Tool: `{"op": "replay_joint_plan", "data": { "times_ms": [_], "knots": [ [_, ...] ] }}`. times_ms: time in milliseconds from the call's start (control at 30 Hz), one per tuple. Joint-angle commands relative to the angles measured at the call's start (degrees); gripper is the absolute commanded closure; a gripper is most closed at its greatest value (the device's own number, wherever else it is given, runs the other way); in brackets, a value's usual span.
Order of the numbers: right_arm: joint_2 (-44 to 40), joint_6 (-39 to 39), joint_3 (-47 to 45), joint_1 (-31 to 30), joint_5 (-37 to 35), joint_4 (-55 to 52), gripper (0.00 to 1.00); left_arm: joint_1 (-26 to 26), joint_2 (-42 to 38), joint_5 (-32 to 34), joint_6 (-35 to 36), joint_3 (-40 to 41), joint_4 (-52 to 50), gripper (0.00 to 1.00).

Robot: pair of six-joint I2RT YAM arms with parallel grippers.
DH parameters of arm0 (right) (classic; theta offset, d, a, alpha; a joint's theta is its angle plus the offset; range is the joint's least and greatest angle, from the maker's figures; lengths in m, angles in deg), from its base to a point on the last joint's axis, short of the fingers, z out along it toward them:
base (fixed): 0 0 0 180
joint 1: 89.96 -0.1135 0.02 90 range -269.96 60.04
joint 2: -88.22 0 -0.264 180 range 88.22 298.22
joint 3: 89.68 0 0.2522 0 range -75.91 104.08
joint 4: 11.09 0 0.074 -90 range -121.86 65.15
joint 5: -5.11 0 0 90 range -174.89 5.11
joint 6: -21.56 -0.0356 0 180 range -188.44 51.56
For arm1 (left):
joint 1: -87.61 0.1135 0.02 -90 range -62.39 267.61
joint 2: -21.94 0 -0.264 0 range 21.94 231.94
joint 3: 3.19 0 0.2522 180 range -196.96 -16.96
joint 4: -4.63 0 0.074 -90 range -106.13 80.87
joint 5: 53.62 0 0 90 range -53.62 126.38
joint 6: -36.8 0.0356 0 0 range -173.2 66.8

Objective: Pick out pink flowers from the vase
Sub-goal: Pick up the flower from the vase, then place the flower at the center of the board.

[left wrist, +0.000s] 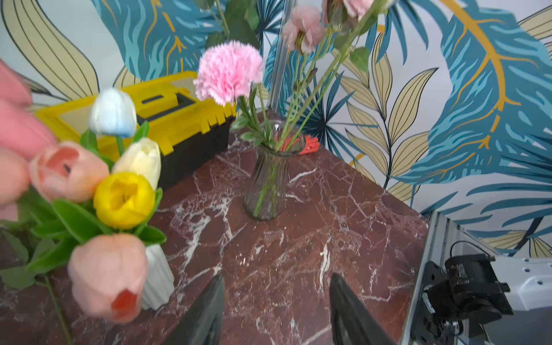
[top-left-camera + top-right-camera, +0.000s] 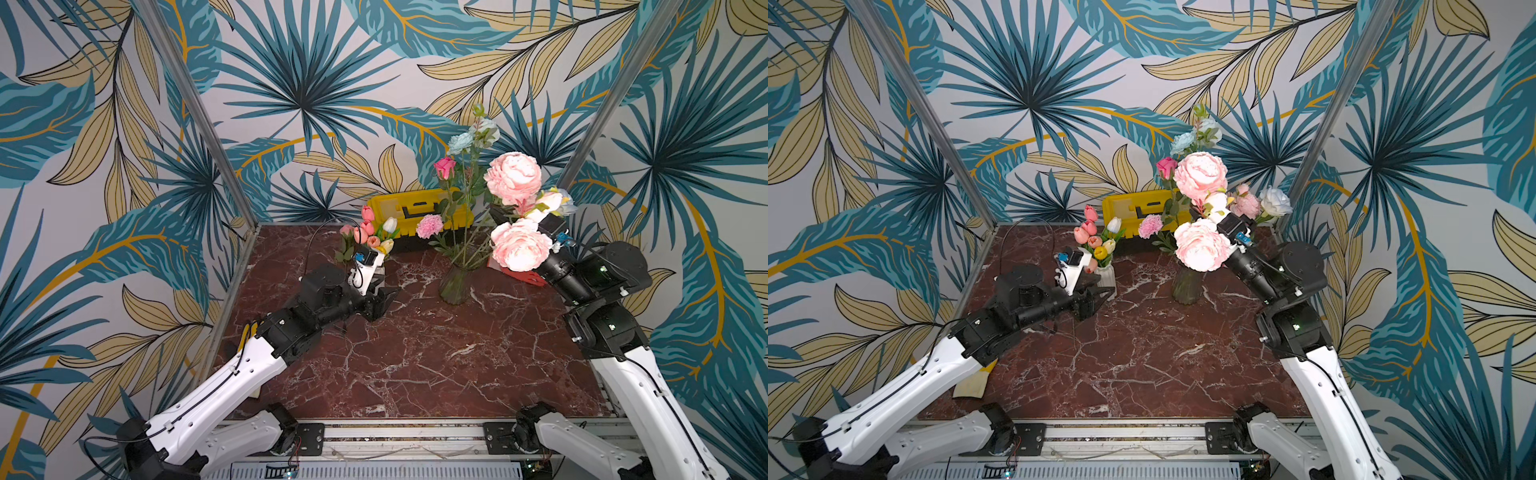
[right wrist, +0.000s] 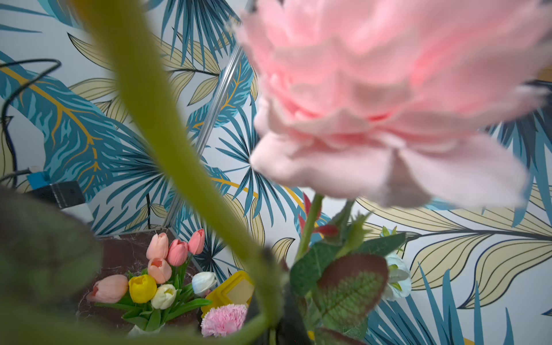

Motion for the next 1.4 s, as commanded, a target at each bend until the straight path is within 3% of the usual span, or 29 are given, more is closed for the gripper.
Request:
{"op": "replay_joint_plan", "data": {
  "times_ms": [0, 100, 333, 400, 600, 767, 967, 1133, 1367],
  "knots": [
    [-0.3, -4.9, 0.8, 0.1, 4.8, 0.4, 1.0, -0.2, 2.2, -0.9, 3.4, -4.1, 8.6, 0.42],
    [-0.4, -7.3, 0.9, 0.1, 6.2, 1.8, 1.0, -0.3, 6.6, -6.5, 7.6, -6.9, 16.2, 0.41],
    [-1.1, -13.2, -0.3, 0.1, 9.1, 4.5, 1.0, -1.2, 21.5, -22.0, 13.2, -22.3, 18.4, 0.41],
    [-1.3, -15.0, -1.3, 0.1, 9.6, 6.0, 1.0, -1.5, 24.0, -22.5, 14.5, -24.7, 18.4, 0.41],
    [-1.9, -17.0, -2.9, 0.1, 10.4, 6.8, 1.0, -1.7, 26.7, -24.0, 14.0, -27.3, 18.4, 0.69],
    [-1.7, -17.9, -4.0, 0.1, 10.8, 7.6, 1.0, -1.7, 26.4, -25.3, 14.2, -26.6, 18.4, 1.0],
    [-1.5, -18.8, -5.2, 0.1, 10.4, 8.3, 1.0, -1.8, 25.9, -25.1, 14.2, -25.6, 18.4, 1.0],
    [-1.4, -20.1, -5.4, 0.1, 9.0, 7.0, 0.66, -1.7, 24.4, -22.3, 11.7, -22.7, 21.4, 1.0],
    [-2.6, -22.6, -8.9, 0.1, 10.6, 5.9, 0.54, 0.0, 21.3, -18.7, 4.8, -17.6, 26.1, 1.0]
  ]
}}
